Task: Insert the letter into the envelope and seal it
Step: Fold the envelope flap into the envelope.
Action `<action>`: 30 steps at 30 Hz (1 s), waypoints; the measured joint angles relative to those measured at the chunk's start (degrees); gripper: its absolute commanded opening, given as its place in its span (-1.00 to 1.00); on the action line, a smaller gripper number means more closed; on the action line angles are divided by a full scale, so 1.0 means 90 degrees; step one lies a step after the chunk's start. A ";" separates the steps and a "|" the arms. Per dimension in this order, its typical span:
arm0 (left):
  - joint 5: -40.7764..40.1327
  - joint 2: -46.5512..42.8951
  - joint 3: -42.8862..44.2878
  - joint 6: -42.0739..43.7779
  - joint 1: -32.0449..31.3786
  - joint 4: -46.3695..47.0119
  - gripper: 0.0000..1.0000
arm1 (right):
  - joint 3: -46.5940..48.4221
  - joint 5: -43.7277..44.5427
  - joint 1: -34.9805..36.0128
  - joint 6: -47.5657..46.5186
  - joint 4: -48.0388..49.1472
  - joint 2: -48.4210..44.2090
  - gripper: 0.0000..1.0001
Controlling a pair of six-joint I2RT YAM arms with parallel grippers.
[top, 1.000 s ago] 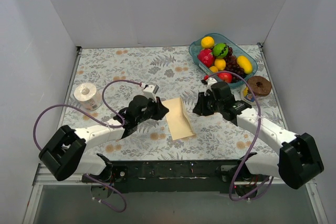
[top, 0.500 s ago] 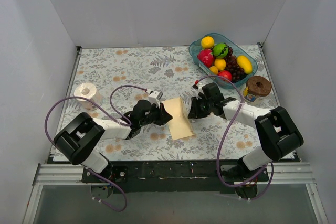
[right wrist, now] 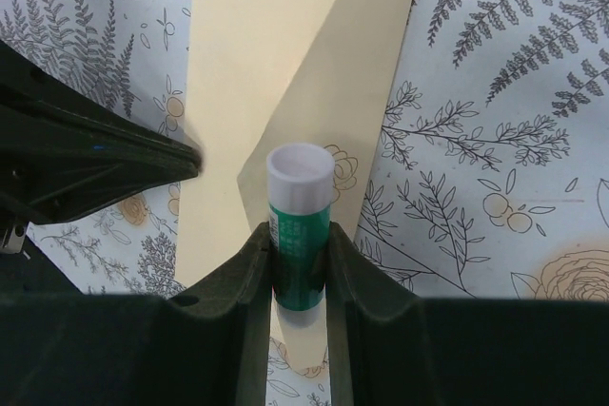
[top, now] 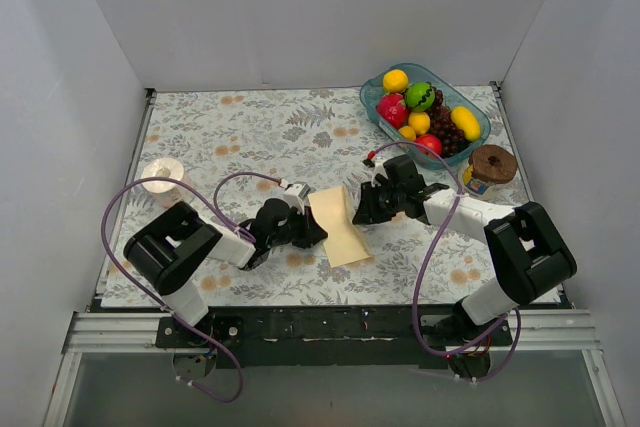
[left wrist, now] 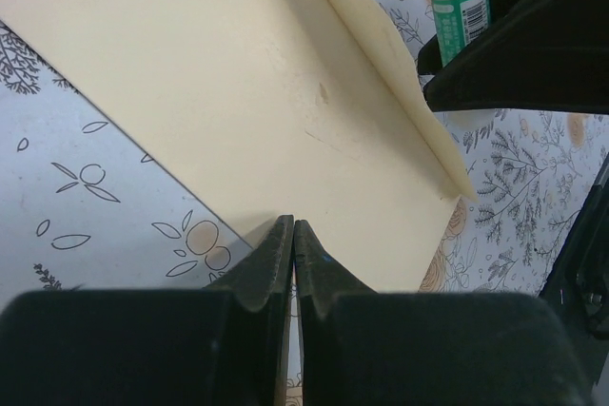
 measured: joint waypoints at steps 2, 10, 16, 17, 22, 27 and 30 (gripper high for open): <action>0.0017 0.0032 -0.0029 -0.0027 0.0000 0.0090 -1.00 | 0.0000 -0.0063 0.0000 0.0010 0.0012 0.0000 -0.97; 0.0073 0.0039 -0.0109 -0.0075 0.0000 0.0223 -1.00 | -0.0029 -0.0459 0.0005 0.0168 0.0119 0.0000 -0.97; 0.0102 0.0070 -0.0136 -0.0124 0.0000 0.0311 -1.00 | -0.0432 -0.0848 0.0005 0.0410 0.0631 0.0002 -0.97; 0.0107 0.0070 -0.0146 -0.0131 0.0000 0.0333 -1.00 | -0.0551 -0.0911 0.0005 0.0469 0.0741 0.0005 -0.97; 0.0136 0.0119 -0.0158 -0.0172 0.0000 0.0418 -1.00 | -0.1141 -0.1253 0.0005 0.0782 0.1426 0.0131 -0.97; 0.0153 0.0146 -0.0160 -0.0197 0.0000 0.0478 -1.00 | -0.1498 -0.1569 0.0005 0.1073 0.2222 0.0211 -0.97; 0.0151 0.0146 -0.0160 -0.0216 0.0000 0.0478 -1.00 | -0.1593 -0.1637 0.0005 0.1156 0.2465 0.0243 -0.97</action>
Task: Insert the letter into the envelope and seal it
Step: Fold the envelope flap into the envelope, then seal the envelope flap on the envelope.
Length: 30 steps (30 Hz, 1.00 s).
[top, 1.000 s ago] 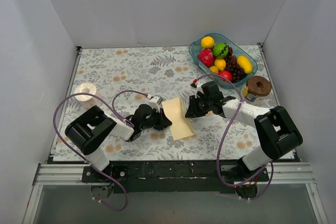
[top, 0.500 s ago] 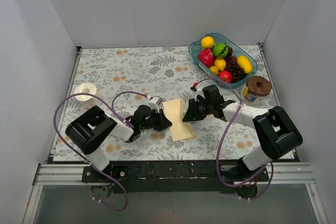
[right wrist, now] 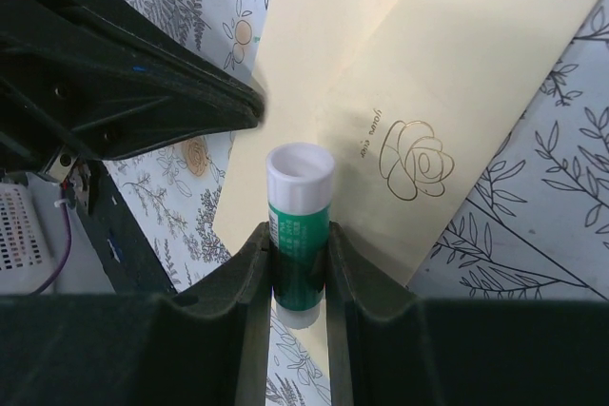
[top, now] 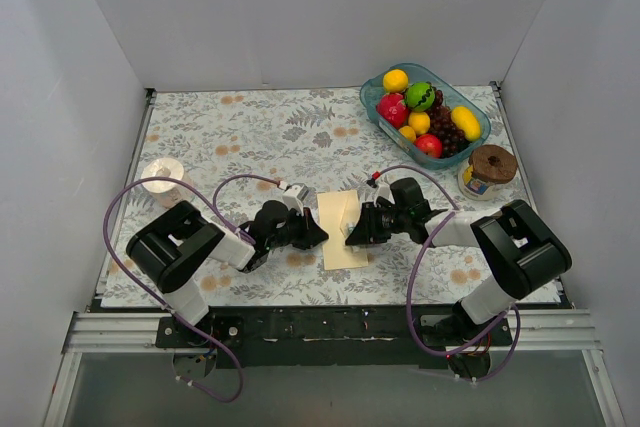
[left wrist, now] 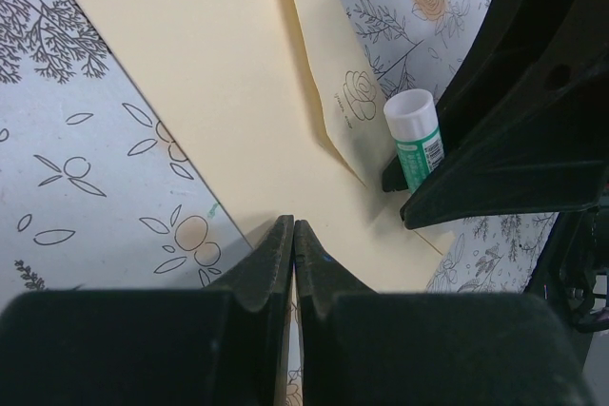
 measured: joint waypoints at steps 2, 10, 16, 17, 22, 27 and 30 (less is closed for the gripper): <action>-0.0002 -0.0012 0.0002 0.0002 0.0000 -0.0022 -1.00 | -0.0034 -0.0010 0.0000 0.0007 0.0073 0.0007 -0.97; 0.0080 -0.0362 0.0481 0.0177 0.0080 -0.0189 -1.00 | -0.0036 0.0005 0.0000 -0.0058 0.0063 0.0005 -0.97; 0.0556 -0.0049 0.1149 0.0216 0.0398 0.0374 -1.00 | -0.0036 -0.0002 -0.0005 -0.0097 0.0061 0.0005 -0.97; 0.0634 0.0083 0.1246 0.0206 0.0449 0.0459 -1.00 | -0.0036 -0.0005 -0.0005 -0.0104 0.0063 0.0005 -0.97; 0.0984 0.0862 0.1472 0.0126 0.0580 0.0850 -1.00 | -0.0036 -0.0022 -0.0019 -0.0160 0.0063 0.0002 -0.97; 0.1331 0.1503 0.1734 0.0070 0.0578 0.0891 -1.00 | -0.0036 -0.0032 -0.0036 -0.0199 0.0061 0.0002 -0.97; 0.1515 0.1668 0.1831 0.0051 0.0578 0.0950 -1.00 | -0.0036 -0.0034 -0.0036 -0.0204 0.0063 0.0002 -0.97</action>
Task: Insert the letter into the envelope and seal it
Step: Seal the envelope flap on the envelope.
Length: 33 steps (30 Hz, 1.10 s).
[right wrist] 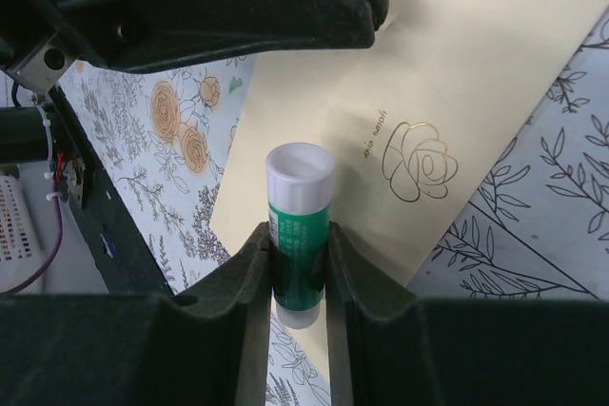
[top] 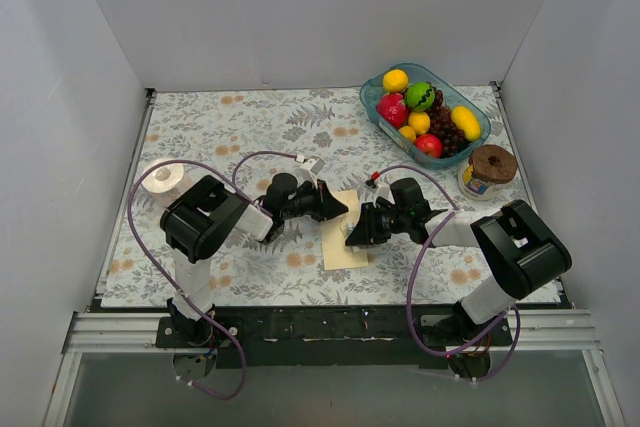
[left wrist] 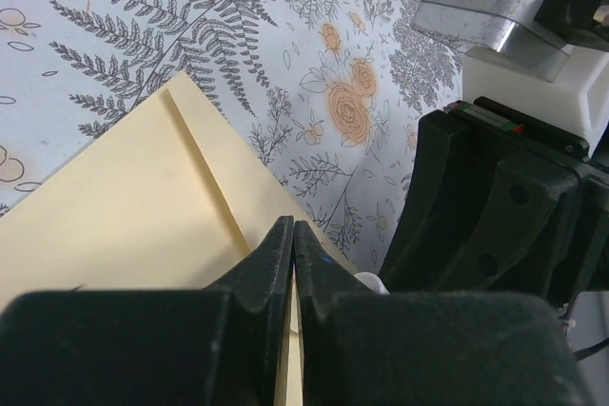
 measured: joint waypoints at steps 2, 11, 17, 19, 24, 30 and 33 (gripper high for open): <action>0.0075 0.0024 0.0049 0.0002 0.0000 -0.0007 -1.00 | 0.0000 -0.0010 -0.0007 0.0000 0.0000 0.0000 -0.97; -0.0058 0.0163 0.0396 0.0500 -0.0151 -0.0593 -1.00 | 0.0000 -0.0019 -0.0019 -0.0005 -0.0005 0.0000 -0.97; -0.0389 0.0318 0.0585 0.0848 -0.0425 -0.1086 -1.00 | 0.0010 -0.0036 -0.0078 -0.0061 -0.0134 -0.0051 -0.97; -0.0549 0.0299 0.0580 0.0852 -0.0471 -0.1122 -1.00 | 0.0041 0.0036 -0.0097 -0.0143 -0.0362 -0.0177 -0.97; -0.1248 -0.0007 0.0223 0.0537 -0.0556 -0.1134 -1.00 | 0.0381 0.0430 -0.0131 -0.0355 -0.1224 -0.0923 -0.97; -0.2356 -0.0515 -0.0425 -0.0542 -0.0571 -0.1158 -1.00 | 0.1090 0.0933 -0.0131 -0.0398 -0.1892 -0.1685 -0.97; -0.2883 -0.0704 -0.0624 -0.1035 -0.0646 -0.1231 -1.00 | 0.1144 0.1069 -0.0129 -0.0330 -0.2089 -0.1785 -0.97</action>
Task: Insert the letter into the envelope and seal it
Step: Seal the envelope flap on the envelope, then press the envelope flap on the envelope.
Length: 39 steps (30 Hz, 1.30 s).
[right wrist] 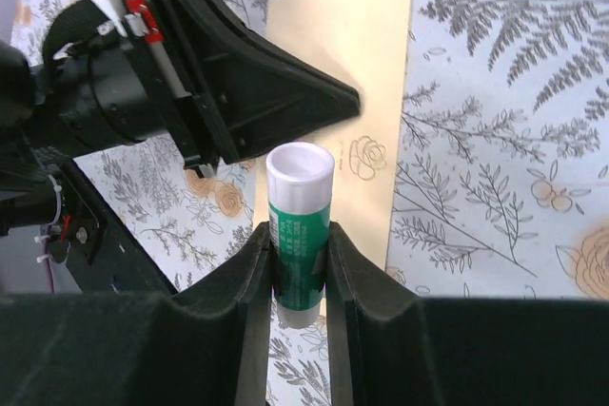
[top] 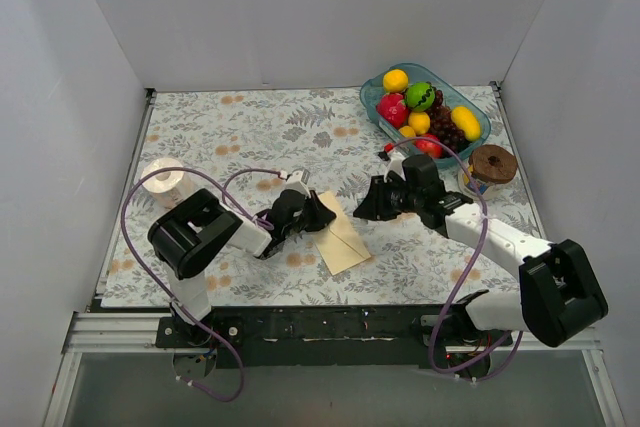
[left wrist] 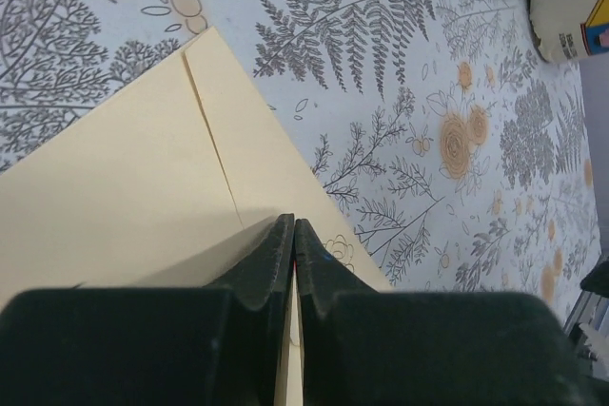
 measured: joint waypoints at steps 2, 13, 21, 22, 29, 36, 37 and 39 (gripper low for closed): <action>-0.0328 -0.0087 -0.0085 -0.0282 -0.0080 -0.0041 -1.00 | -0.0017 0.0129 0.0049 0.0068 -0.0223 0.0002 -0.97; -0.1018 -0.0180 -0.0345 -0.1018 -0.0245 0.0117 -1.00 | 0.0993 0.2880 0.2038 0.0350 -0.2021 0.0852 -0.97; -0.1343 -0.0357 -0.0629 -0.1207 -0.0318 0.0216 -1.00 | 0.1421 0.4571 0.2715 0.1290 -0.2951 0.1644 -0.97; -0.1367 -0.0364 -0.0641 -0.1207 -0.0325 0.0219 -1.00 | 0.1421 0.4668 0.2742 0.1399 -0.3041 0.1705 -0.97; -0.1396 -0.0367 -0.0704 -0.1192 -0.0340 0.0333 -1.00 | 0.1307 0.4881 0.2805 0.1902 -0.3026 0.1911 -0.97; -0.0925 -0.0209 -0.1146 -0.1042 -0.0226 0.1299 -1.00 | 0.1095 0.4957 0.2846 0.2115 -0.2773 0.1885 -0.97; -0.0823 -0.0148 -0.1163 -0.1003 -0.0187 0.1428 -1.00 | 0.1064 0.4966 0.2846 0.2140 -0.2742 0.1860 -0.97; -0.0658 -0.0041 -0.1200 -0.0925 -0.0141 0.1693 -0.85 | 0.1027 0.4974 0.2849 0.2174 -0.2703 0.1843 -0.97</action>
